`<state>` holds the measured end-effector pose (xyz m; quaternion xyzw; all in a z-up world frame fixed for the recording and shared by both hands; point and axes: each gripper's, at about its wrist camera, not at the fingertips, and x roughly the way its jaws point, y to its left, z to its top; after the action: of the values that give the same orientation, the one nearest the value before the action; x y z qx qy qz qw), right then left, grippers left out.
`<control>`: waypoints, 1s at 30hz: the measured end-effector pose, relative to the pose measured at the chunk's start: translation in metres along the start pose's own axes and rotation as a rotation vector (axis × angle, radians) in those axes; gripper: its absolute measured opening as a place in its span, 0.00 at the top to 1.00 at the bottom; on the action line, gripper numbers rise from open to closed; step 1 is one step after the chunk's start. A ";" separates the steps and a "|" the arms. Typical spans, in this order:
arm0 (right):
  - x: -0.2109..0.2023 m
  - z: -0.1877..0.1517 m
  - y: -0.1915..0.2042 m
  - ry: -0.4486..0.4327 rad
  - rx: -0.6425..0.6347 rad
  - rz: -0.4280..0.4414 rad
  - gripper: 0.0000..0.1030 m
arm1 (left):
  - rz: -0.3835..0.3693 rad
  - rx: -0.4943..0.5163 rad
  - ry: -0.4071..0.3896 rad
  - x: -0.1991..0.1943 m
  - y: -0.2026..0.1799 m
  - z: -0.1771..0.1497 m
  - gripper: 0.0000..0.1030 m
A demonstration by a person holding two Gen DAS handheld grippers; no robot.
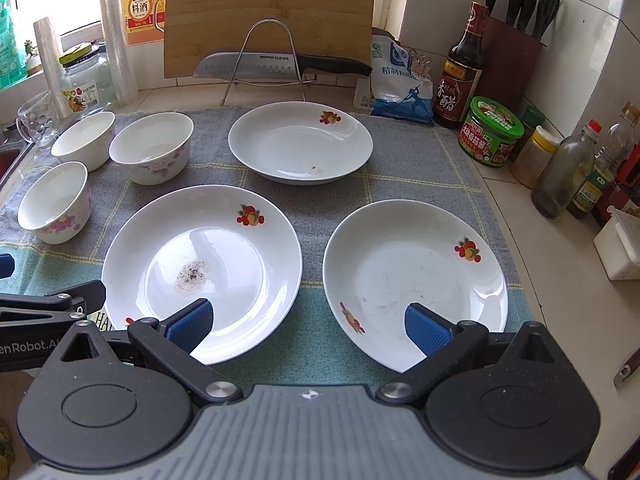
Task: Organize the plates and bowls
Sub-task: 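Move the left tool to the stained white plate's rim and close it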
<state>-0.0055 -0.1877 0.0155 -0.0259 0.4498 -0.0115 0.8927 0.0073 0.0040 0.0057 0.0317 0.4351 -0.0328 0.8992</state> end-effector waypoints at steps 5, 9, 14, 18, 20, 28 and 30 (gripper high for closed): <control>-0.002 -0.001 0.004 -0.013 0.001 -0.017 0.00 | -0.032 0.024 -0.018 0.001 0.005 0.000 0.01; -0.007 -0.004 0.007 -0.037 0.016 -0.009 0.00 | -0.063 0.049 -0.045 0.000 0.010 0.001 0.01; -0.011 -0.007 0.016 -0.064 0.036 -0.019 0.00 | -0.105 0.092 -0.091 -0.001 0.019 0.002 0.01; -0.016 -0.012 0.019 -0.079 0.074 -0.032 0.00 | -0.151 0.111 -0.125 0.000 0.030 0.003 0.01; -0.019 -0.016 0.018 -0.079 0.090 -0.048 0.00 | -0.174 0.116 -0.139 0.002 0.034 0.004 0.01; -0.023 -0.032 -0.006 -0.118 0.120 -0.106 0.00 | -0.256 0.122 -0.142 0.009 0.042 0.007 0.01; -0.019 -0.037 -0.016 -0.123 0.119 -0.109 0.00 | -0.257 0.111 -0.126 0.012 0.041 0.007 0.01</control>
<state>-0.0460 -0.2042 0.0096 0.0023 0.3908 -0.0850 0.9165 0.0238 0.0437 0.0017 0.0231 0.3758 -0.1735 0.9100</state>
